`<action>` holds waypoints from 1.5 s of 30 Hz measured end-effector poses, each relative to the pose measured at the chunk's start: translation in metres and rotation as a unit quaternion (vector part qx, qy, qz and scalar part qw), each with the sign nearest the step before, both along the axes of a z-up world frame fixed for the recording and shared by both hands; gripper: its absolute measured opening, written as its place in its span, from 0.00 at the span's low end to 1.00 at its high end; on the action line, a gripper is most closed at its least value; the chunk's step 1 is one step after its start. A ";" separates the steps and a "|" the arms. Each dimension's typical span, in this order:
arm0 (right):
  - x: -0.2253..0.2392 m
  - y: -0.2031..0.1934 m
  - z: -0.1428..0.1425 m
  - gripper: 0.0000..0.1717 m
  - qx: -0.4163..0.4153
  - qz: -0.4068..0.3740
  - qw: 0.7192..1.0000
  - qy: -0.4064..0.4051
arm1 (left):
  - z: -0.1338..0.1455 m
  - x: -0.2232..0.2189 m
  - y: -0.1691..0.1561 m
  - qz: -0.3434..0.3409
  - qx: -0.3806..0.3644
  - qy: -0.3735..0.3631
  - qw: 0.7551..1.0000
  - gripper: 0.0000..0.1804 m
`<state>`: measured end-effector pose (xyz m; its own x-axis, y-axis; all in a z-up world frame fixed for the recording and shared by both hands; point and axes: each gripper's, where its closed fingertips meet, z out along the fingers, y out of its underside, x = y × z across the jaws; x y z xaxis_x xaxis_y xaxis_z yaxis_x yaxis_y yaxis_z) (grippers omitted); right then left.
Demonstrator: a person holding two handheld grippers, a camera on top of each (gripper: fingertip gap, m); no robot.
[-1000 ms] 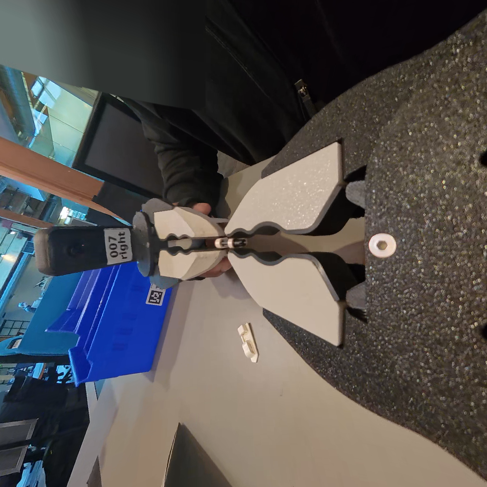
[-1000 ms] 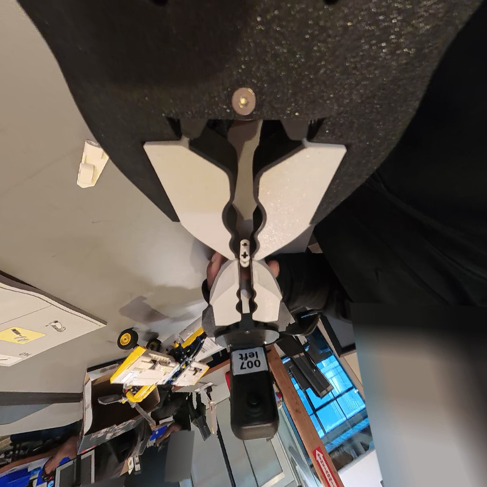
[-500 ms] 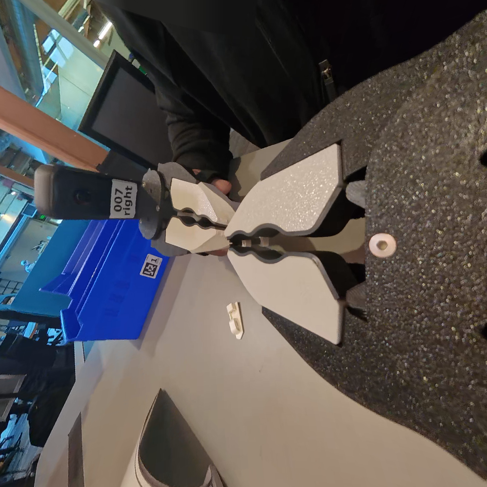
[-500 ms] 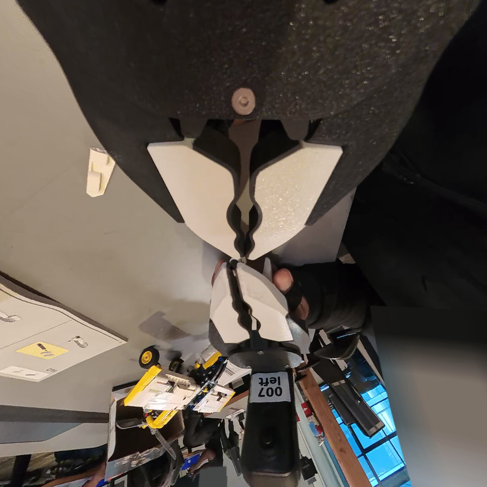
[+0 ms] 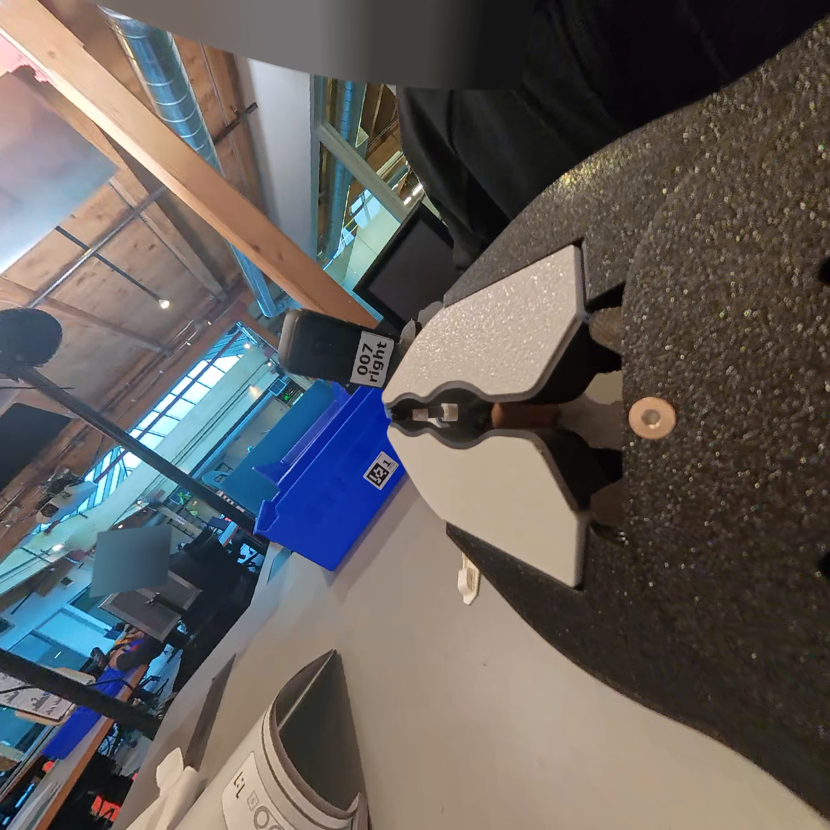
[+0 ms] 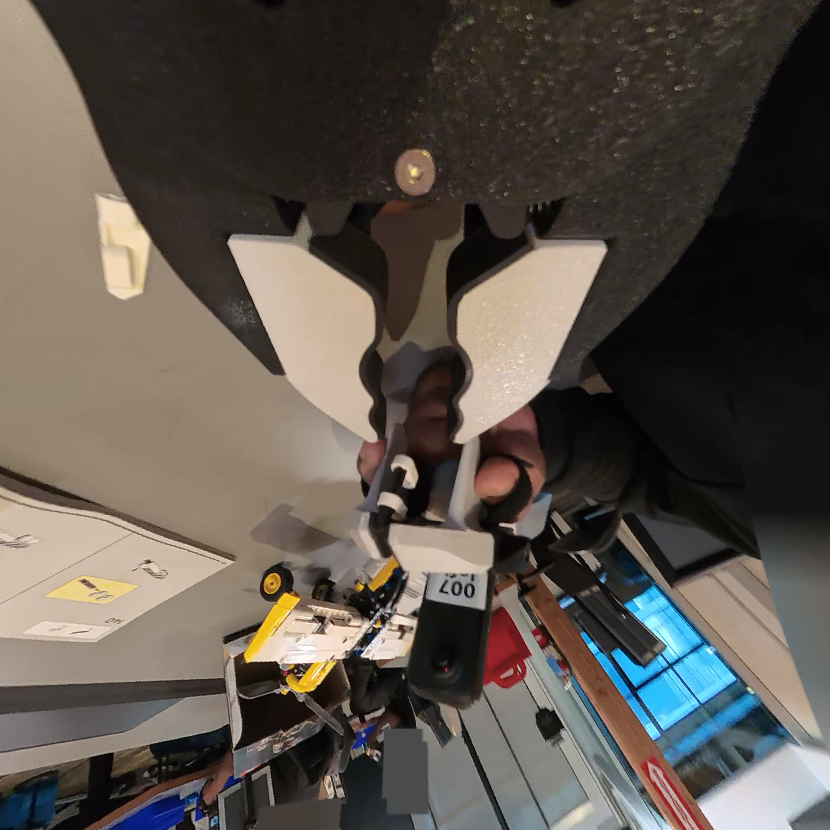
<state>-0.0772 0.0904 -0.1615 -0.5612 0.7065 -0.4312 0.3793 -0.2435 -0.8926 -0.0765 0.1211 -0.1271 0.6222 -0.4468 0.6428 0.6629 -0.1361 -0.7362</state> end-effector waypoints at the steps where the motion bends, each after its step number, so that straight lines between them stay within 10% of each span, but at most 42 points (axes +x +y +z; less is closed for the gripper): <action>1: -0.001 -0.002 0.003 0.15 -0.018 0.000 1.000 -0.002 | 0.000 0.001 0.000 0.001 0.001 0.003 1.000 0.02; 10: -0.001 0.008 0.014 0.05 -0.085 -0.011 0.996 -0.001 | 0.000 0.005 -0.001 -0.004 0.007 0.018 1.000 0.02; 45: 0.017 0.009 -0.023 0.04 0.203 0.038 0.978 0.002 | -0.037 0.030 -0.014 -0.094 -0.076 0.311 0.943 0.03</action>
